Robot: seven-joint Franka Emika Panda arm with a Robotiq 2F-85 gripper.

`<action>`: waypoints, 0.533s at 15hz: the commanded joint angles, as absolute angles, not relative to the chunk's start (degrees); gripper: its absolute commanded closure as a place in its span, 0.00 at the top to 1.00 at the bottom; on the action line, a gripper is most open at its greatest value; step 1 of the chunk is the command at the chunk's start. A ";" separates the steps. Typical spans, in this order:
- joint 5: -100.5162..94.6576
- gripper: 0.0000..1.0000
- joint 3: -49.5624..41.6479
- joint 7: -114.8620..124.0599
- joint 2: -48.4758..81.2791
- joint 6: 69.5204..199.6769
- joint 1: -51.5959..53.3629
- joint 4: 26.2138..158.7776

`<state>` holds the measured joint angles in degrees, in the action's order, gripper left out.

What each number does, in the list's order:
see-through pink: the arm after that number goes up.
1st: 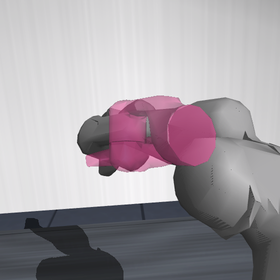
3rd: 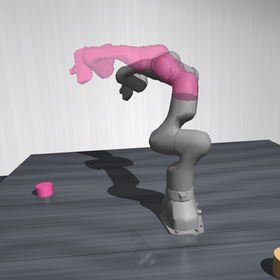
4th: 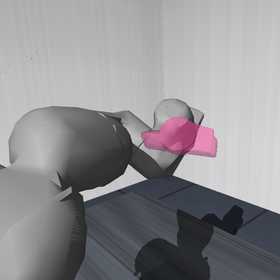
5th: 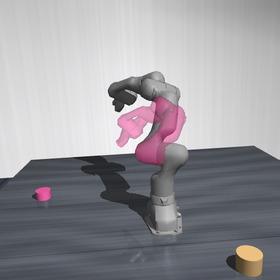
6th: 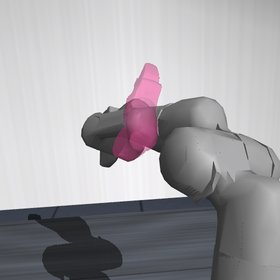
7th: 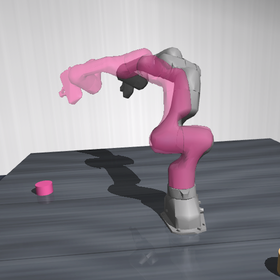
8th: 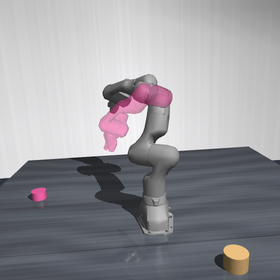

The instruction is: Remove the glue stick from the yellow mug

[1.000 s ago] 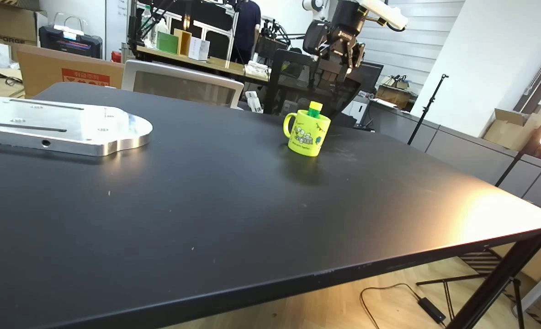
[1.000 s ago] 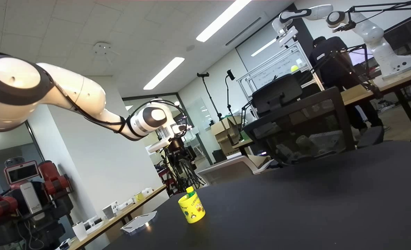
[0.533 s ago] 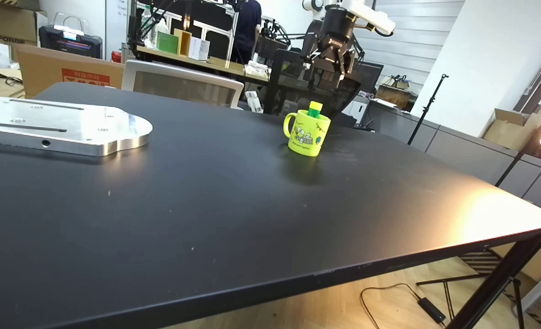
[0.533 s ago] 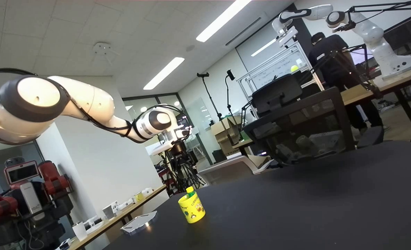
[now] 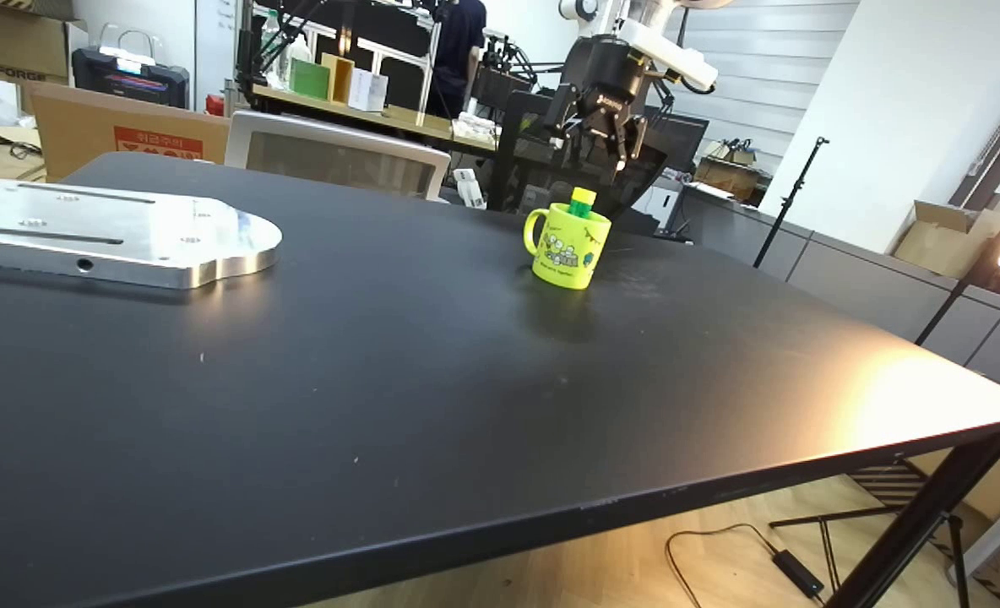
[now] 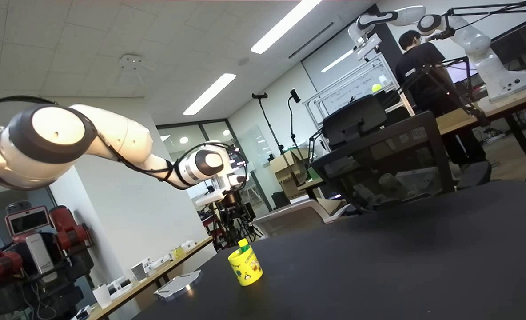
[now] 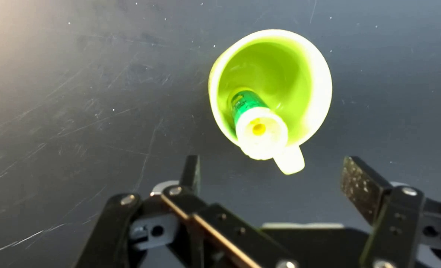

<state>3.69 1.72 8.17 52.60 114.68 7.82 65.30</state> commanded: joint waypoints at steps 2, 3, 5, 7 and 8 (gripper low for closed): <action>5.49 0.60 2.75 8.95 52.24 114.66 6.94 66.08; 5.63 0.53 2.64 9.05 52.08 114.59 6.92 66.36; 6.31 0.39 2.76 8.89 51.80 114.64 6.56 67.03; 6.32 0.75 2.41 8.88 51.57 114.15 6.41 67.53; 6.52 0.70 2.48 8.80 51.51 113.80 6.11 67.60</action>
<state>5.91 1.93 8.17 52.63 114.91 7.15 66.33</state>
